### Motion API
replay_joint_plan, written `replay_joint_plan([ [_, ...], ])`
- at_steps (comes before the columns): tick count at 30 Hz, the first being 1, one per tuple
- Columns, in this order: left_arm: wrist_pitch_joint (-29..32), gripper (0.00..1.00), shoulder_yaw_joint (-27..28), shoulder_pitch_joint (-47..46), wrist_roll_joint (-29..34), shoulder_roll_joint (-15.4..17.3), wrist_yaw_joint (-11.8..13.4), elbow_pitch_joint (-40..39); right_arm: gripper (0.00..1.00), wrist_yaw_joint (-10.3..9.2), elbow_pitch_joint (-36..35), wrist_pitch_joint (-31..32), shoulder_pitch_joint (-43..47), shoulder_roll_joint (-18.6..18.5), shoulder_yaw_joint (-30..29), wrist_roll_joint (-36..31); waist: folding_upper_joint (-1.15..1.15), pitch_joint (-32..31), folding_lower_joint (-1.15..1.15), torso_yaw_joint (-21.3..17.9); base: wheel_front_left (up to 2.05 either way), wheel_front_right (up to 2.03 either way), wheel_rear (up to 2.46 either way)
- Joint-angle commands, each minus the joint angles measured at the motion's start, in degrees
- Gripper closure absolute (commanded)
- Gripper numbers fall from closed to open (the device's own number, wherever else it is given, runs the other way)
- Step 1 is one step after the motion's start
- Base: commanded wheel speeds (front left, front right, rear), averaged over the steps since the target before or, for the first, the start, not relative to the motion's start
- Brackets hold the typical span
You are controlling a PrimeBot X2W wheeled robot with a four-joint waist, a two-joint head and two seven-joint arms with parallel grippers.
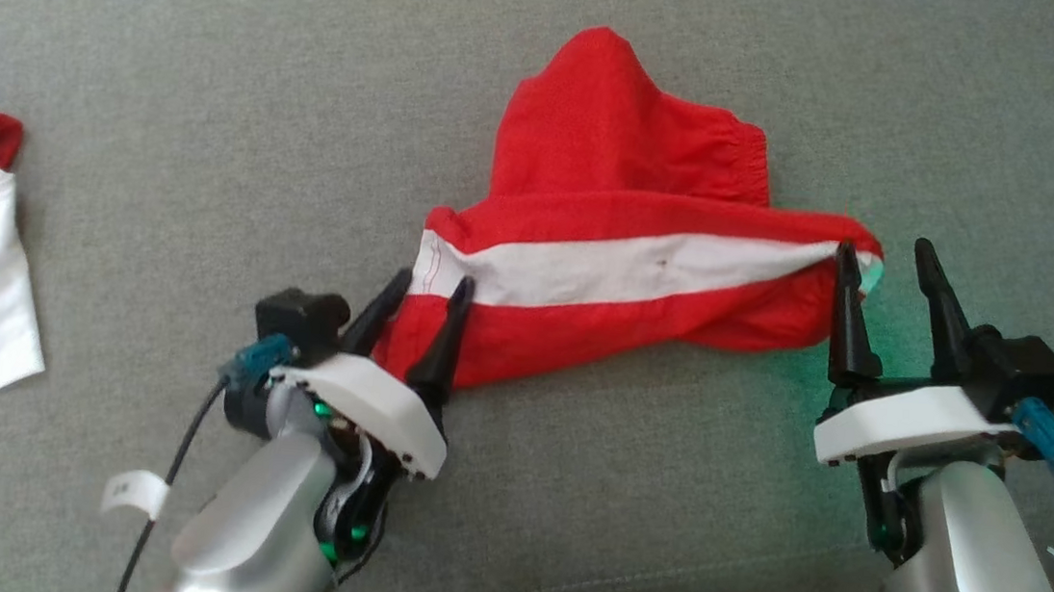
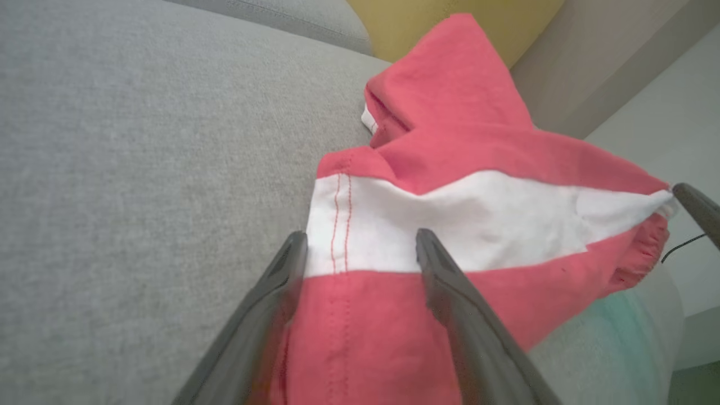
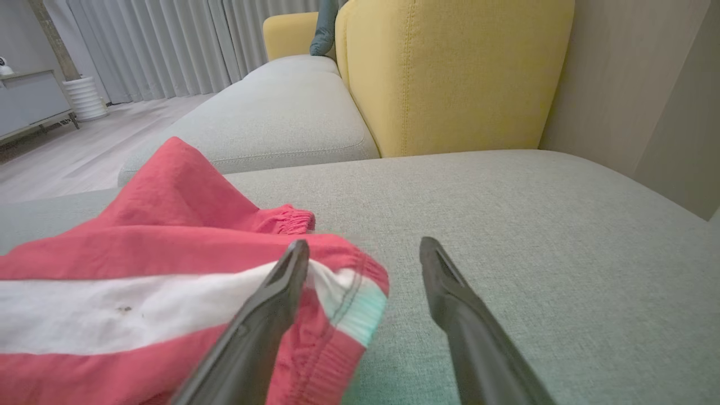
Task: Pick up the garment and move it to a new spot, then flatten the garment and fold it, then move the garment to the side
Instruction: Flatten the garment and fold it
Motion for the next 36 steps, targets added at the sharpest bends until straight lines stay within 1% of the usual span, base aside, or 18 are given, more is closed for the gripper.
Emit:
replay_joint_plan([
  [1, -0.29, 0.00, 0.82, -1.00, -0.12, 0.27, 0.24, -0.69, 0.00, 0.42, -1.79, -0.37, -1.23, 0.00, 1.36, 0.45, 0.00, -0.42, 0.00, 0.05, 0.00, 0.00, 0.00],
  [6, -0.29, 0.00, -0.22, -2.11, -0.56, 0.27, 2.49, 1.95, 0.00, 0.42, -1.69, -0.37, -1.44, 0.01, 3.04, 1.30, 0.00, -0.22, 0.00, -0.48, 0.00, 0.00, 0.00],
  [10, -0.29, 0.00, 0.15, -3.08, -0.76, 0.27, 3.92, 2.21, 0.00, 0.42, -1.92, -0.37, -1.57, 0.01, 4.14, 1.73, 0.00, 0.26, 0.00, -1.10, 0.00, 0.00, 0.00],
  [13, -0.29, 0.00, 0.66, -3.48, -0.51, 0.27, 4.67, 2.29, 0.00, 0.42, -2.32, -0.37, -1.41, 0.01, 4.44, 2.02, 0.00, 0.47, 0.00, -1.55, 0.00, 0.00, 0.00],
  [18, -0.29, 0.00, -0.41, -4.36, -0.29, 0.27, 5.61, 4.82, 0.00, 0.42, -2.44, -0.37, -0.96, 0.01, 4.52, 2.53, 0.00, 0.39, 0.00, -2.26, 0.00, 0.00, 0.00],
  [19, -0.29, 0.05, -0.56, -4.53, -0.37, 0.27, 5.65, 5.14, 0.00, 0.42, -2.38, -0.37, -0.93, 0.01, 4.49, 2.62, 0.00, 0.36, 0.00, -2.33, 0.00, 0.00, 0.00],
  [20, -0.29, 0.24, -0.72, -4.68, -0.33, 0.27, 5.67, 5.39, 0.00, 0.42, -2.35, -0.37, -0.91, 0.01, 4.47, 2.71, 0.00, 0.32, 0.00, -2.36, 0.00, 0.00, 0.00],
  [21, -0.29, 0.59, -0.72, -4.79, -0.07, 0.27, 5.82, 5.38, 0.00, 0.42, -2.22, -0.37, -0.78, 0.01, 4.48, 2.91, 0.00, 0.23, 0.00, -2.32, 0.00, 0.00, 0.00],
  [22, -0.29, 0.84, -0.42, -4.80, 0.30, 0.27, 6.13, 5.05, 0.00, 0.42, -2.07, -0.37, -0.63, 0.01, 4.51, 3.15, 0.00, 0.10, 0.00, -2.22, 0.00, 0.00, 0.00],
  [23, -0.29, 1.00, -0.18, -4.71, 0.77, 0.27, 6.34, 4.72, 0.00, 0.42, -1.93, -0.37, -0.49, 0.01, 4.53, 3.23, 0.00, -0.03, 0.00, -2.07, 0.00, 0.00, 0.00],
  [27, -0.29, 1.00, 1.67, -3.68, 2.17, 0.27, 6.84, 2.46, 0.00, 0.42, -1.21, -0.37, 0.15, 0.01, 4.75, 4.04, 0.00, -0.55, 0.00, -0.76, 0.00, 0.00, 0.00],
  [31, -0.29, 1.00, 5.05, -1.59, 4.06, 0.27, 7.69, -1.56, 0.00, 0.42, -0.18, -0.37, 0.87, 0.01, 5.55, 5.38, 0.00, -1.25, 0.00, 1.19, 0.00, 0.00, 0.00],
  [36, -0.29, 1.00, 7.74, 1.55, 5.88, 0.27, 7.80, -3.89, 0.00, 0.42, 1.46, -0.37, 1.28, 0.01, 7.08, 7.71, 0.00, -1.82, 0.00, 3.08, 0.00, 0.00, 0.00],
])
